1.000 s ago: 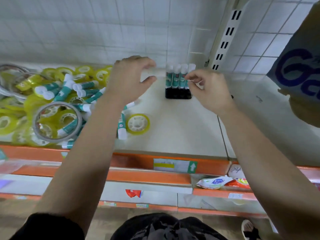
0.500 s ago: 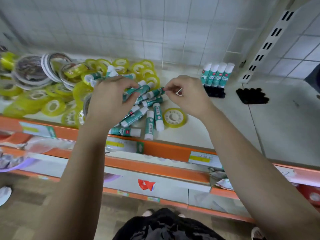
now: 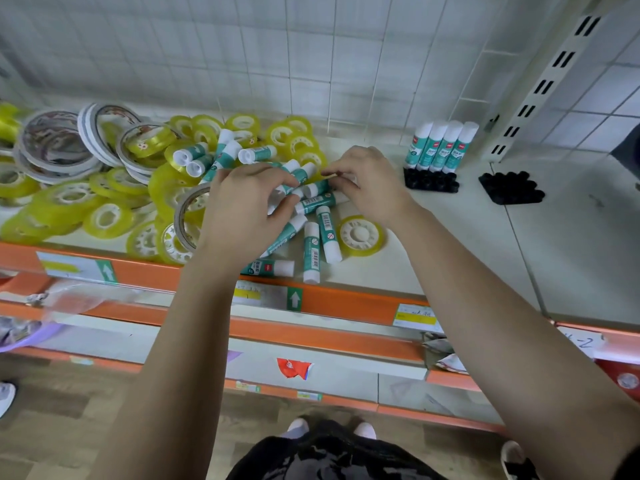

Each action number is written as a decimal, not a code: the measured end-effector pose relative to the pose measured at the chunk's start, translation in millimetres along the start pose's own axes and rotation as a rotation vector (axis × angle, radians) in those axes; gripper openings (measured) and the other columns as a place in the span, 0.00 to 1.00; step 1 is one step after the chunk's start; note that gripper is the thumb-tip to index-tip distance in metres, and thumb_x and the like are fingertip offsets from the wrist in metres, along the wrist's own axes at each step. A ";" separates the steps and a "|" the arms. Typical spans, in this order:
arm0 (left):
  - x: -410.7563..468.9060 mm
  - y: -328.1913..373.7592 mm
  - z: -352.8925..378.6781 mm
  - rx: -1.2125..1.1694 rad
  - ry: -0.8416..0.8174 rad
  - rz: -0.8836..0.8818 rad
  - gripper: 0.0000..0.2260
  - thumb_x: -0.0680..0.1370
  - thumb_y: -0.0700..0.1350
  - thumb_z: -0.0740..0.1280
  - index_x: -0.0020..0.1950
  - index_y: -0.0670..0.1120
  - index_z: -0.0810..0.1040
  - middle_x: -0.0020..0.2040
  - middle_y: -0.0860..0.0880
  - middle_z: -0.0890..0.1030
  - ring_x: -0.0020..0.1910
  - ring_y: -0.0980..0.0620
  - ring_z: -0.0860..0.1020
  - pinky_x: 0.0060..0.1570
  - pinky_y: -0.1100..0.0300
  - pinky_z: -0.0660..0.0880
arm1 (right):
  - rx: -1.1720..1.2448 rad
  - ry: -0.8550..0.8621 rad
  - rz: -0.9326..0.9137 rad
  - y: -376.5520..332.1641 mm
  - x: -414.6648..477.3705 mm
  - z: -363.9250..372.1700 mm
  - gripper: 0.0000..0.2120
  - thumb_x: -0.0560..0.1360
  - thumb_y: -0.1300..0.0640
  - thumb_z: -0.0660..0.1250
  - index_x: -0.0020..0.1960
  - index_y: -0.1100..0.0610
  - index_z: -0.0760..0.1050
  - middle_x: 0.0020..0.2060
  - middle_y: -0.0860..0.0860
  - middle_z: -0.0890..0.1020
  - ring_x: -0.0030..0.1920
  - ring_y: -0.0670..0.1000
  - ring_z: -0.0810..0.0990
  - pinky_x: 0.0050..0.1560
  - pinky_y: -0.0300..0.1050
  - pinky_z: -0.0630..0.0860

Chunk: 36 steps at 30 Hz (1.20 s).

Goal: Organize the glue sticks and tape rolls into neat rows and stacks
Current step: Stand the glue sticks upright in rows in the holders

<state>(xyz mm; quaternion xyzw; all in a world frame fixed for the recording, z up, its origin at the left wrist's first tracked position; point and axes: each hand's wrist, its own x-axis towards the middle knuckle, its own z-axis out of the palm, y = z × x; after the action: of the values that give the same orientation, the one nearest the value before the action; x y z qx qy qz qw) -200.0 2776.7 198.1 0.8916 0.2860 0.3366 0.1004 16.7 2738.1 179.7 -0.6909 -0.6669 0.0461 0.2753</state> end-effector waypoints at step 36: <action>58.4 49.4 63.7 0.074 -0.320 -0.184 0.15 0.73 0.40 0.73 0.60 0.44 0.81 0.55 0.44 0.82 0.54 0.45 0.78 0.56 0.50 0.75 | 0.510 0.280 0.357 45.9 -84.1 -69.3 0.04 0.73 0.56 0.74 0.47 0.53 0.81 0.40 0.53 0.84 0.29 0.50 0.80 0.33 0.35 0.70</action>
<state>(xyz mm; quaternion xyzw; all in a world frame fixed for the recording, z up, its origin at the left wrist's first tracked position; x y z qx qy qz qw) -100.7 2770.9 200.1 0.9069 0.3588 0.1693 0.1421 78.8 2638.3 192.4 -0.7054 -0.4581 0.1636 0.5155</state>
